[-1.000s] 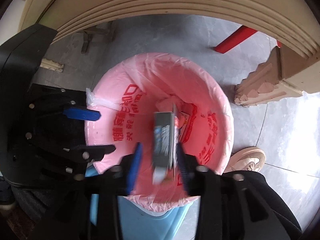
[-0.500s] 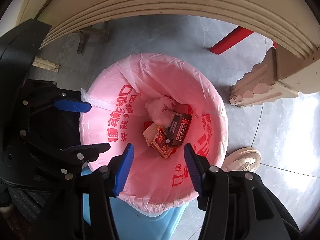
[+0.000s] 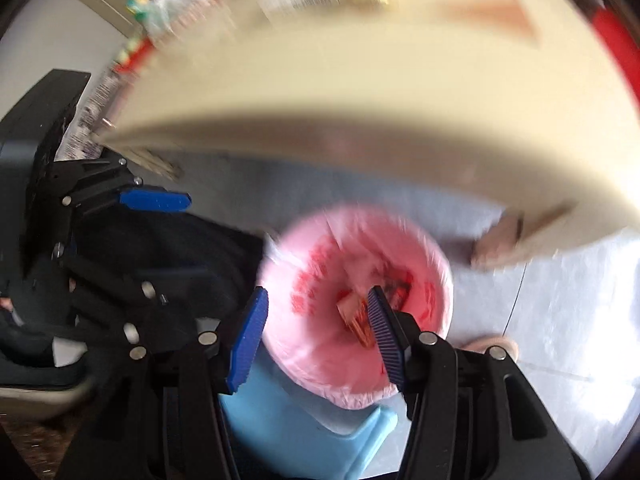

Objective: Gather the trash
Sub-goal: 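Move both tools back toward the medicine box and yellow snack bar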

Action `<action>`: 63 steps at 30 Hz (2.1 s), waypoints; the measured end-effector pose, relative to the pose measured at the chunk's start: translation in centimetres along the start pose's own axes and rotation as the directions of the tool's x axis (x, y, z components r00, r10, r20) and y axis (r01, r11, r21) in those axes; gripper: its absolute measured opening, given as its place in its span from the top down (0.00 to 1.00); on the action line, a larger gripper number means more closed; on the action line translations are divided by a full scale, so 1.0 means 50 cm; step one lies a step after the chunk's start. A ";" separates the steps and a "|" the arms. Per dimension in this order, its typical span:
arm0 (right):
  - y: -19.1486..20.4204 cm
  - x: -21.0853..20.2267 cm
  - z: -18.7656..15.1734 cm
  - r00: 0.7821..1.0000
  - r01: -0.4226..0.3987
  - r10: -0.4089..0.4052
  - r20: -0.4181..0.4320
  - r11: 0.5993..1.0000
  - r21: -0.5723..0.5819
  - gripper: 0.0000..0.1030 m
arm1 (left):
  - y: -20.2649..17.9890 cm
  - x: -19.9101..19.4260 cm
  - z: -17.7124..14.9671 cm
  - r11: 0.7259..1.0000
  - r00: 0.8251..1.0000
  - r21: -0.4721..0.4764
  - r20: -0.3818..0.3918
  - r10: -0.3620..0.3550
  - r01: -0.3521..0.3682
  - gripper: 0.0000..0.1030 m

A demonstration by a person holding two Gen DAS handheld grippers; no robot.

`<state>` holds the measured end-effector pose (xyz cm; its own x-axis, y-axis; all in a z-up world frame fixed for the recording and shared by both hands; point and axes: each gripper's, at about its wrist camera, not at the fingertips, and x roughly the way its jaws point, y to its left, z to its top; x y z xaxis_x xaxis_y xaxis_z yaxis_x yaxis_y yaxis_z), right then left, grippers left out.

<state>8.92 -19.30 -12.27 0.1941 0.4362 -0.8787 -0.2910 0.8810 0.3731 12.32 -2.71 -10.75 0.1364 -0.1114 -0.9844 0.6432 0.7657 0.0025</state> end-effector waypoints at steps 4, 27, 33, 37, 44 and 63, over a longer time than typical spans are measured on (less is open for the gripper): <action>0.041 -0.152 0.088 0.991 -0.009 0.016 0.136 0.999 -0.052 0.50 | 0.064 -0.161 0.039 0.998 0.993 -0.055 0.106 0.041 -0.035 0.30; 0.046 -0.331 0.364 0.951 0.127 -0.080 0.299 0.982 -0.140 0.25 | 0.159 -0.284 0.295 0.983 0.982 0.086 0.111 0.152 -0.162 0.25; 0.028 -0.280 0.397 0.964 0.124 -0.084 0.253 0.982 -0.146 0.25 | 0.158 -0.230 0.313 0.970 0.986 0.183 0.069 0.151 -0.161 0.25; 0.017 -0.244 0.419 0.972 0.114 -0.079 0.223 0.982 -0.149 0.25 | 0.164 -0.202 0.320 0.960 0.990 0.240 0.050 0.135 -0.143 0.25; -0.006 -0.173 0.456 0.984 0.107 -0.082 0.160 0.982 -0.155 0.25 | 0.203 -0.134 0.347 0.957 0.998 0.282 -0.003 0.070 -0.066 0.25; -0.063 0.050 0.486 0.988 0.135 -0.149 -0.050 0.969 -0.208 0.25 | 0.231 0.038 0.400 0.919 0.996 0.391 -0.088 -0.005 0.039 0.25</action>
<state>33.07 -16.54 -8.40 0.1884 0.2908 -0.9381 -0.4507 0.8743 0.1805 35.07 -6.76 -9.09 0.0661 -0.0590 -0.9961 0.8916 0.4516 0.0324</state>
